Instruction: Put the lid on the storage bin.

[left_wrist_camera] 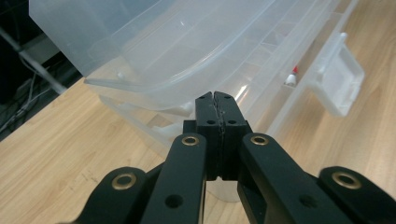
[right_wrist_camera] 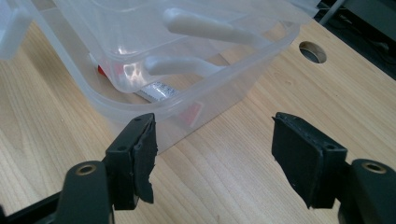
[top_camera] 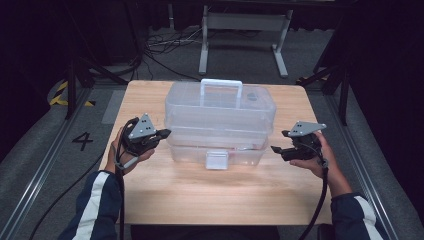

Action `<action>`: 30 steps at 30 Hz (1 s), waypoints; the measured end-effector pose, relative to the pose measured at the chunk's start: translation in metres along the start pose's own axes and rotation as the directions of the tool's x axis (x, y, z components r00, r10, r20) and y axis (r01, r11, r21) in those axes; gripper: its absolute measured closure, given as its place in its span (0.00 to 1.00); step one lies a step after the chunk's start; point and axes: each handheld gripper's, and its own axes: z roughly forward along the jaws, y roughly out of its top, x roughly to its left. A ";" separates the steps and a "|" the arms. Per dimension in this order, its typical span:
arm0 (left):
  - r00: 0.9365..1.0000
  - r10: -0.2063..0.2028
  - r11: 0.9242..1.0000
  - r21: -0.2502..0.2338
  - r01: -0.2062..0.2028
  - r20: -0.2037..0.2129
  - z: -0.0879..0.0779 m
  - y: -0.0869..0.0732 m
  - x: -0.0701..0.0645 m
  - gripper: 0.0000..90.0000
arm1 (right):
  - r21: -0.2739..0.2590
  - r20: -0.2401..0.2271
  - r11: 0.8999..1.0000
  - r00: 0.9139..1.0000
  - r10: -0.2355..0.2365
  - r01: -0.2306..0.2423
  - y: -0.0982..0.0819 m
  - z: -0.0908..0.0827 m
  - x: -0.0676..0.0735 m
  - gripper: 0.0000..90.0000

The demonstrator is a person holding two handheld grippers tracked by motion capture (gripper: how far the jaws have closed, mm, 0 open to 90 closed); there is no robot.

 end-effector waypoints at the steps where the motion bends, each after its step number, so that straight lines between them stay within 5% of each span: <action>1: 1.000 -0.002 1.000 0.002 0.002 0.004 0.000 -0.001 0.000 1.00 | 0.003 -0.002 1.000 1.000 0.000 0.000 0.000 0.001 0.000 0.35; 30: 1.000 0.020 0.994 0.111 -0.020 0.000 0.014 -0.020 -0.011 1.00 | 0.024 -0.017 1.000 1.000 -0.010 0.010 -0.002 0.006 0.003 0.35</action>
